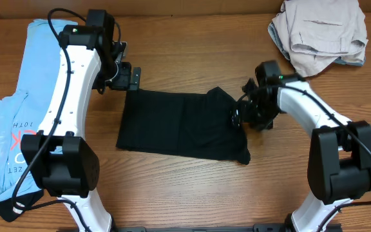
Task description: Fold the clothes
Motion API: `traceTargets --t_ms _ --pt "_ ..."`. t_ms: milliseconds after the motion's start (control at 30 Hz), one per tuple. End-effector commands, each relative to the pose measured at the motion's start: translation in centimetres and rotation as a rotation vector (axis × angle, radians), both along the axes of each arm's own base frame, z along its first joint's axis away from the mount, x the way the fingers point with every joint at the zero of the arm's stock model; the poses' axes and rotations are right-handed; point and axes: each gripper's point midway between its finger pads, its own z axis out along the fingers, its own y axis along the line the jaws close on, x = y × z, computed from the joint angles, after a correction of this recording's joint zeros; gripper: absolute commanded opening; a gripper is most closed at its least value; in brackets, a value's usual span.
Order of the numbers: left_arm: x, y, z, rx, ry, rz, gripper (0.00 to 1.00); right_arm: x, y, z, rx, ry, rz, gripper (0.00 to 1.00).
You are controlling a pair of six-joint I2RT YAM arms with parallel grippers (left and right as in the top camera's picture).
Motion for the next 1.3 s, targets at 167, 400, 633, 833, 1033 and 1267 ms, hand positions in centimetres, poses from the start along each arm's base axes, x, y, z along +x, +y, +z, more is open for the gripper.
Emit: traceTargets --t_ms 167,400,633,833,1033,1267 --pt "0.2 0.2 0.9 0.009 -0.029 -0.017 1.00 -2.0 1.0 -4.2 0.097 -0.017 -0.029 0.58" --pt "0.1 0.2 0.9 0.009 -0.024 -0.017 1.00 -1.9 1.0 -4.9 0.122 -0.018 -0.108 0.04" --pt "0.3 0.9 0.9 0.049 -0.032 -0.010 1.00 0.8 -4.2 -1.2 0.143 -0.016 -0.284 0.04" --pt "0.7 2.1 1.0 0.060 -0.049 0.021 1.00 1.6 -9.3 4.2 0.157 -0.083 -0.279 0.04" --pt "0.9 4.1 1.0 0.061 -0.051 0.069 1.00 2.1 -9.6 9.4 0.137 -0.149 -0.238 0.04" --pt "0.9 5.4 1.0 0.059 -0.051 0.101 1.00 2.0 -1.9 12.9 0.123 -0.184 -0.053 0.04"
